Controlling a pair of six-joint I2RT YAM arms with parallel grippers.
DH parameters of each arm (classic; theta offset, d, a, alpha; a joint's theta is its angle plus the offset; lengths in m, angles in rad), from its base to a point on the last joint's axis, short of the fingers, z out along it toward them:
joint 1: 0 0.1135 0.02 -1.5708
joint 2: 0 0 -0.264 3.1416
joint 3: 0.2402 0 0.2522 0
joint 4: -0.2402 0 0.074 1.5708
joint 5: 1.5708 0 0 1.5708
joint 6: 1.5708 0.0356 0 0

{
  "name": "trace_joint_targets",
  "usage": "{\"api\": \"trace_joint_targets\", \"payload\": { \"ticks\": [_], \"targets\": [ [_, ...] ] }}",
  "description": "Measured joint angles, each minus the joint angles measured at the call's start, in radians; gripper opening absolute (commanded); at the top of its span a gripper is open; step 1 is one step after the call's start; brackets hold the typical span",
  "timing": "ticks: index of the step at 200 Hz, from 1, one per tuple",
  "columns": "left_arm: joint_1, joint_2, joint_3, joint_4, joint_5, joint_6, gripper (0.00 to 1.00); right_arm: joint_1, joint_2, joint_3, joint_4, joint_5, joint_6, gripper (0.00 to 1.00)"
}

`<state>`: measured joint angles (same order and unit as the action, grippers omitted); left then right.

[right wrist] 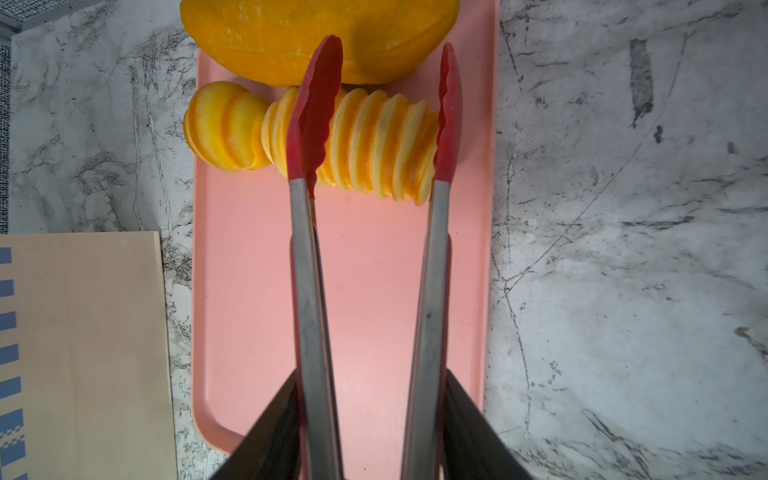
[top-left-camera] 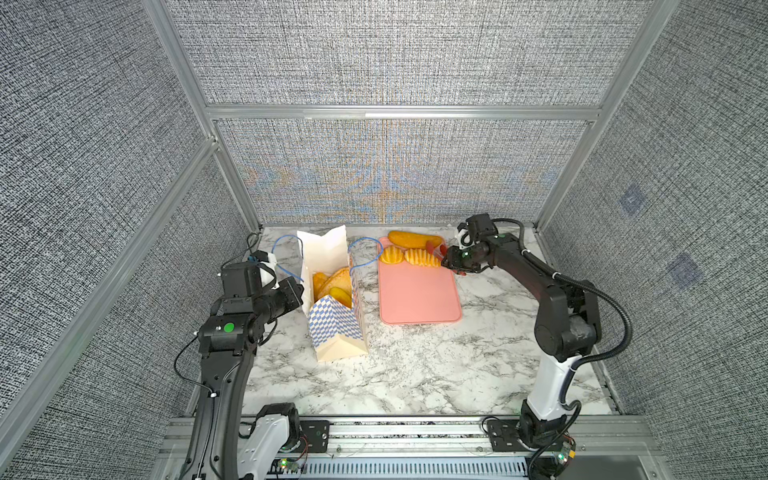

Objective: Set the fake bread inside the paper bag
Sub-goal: 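Lower the open tongs around the spiral bread on the tray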

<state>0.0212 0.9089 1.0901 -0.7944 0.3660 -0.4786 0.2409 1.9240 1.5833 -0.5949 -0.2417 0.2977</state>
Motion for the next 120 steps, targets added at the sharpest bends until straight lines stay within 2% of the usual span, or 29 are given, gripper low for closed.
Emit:
{"api": "trace_joint_targets", "payload": {
  "ticks": [120],
  "targets": [
    [0.0,-0.002,0.0,0.0,0.0,-0.001,0.03,0.05,-0.121,-0.149,0.0,-0.033,0.007,0.48]
  ]
}}
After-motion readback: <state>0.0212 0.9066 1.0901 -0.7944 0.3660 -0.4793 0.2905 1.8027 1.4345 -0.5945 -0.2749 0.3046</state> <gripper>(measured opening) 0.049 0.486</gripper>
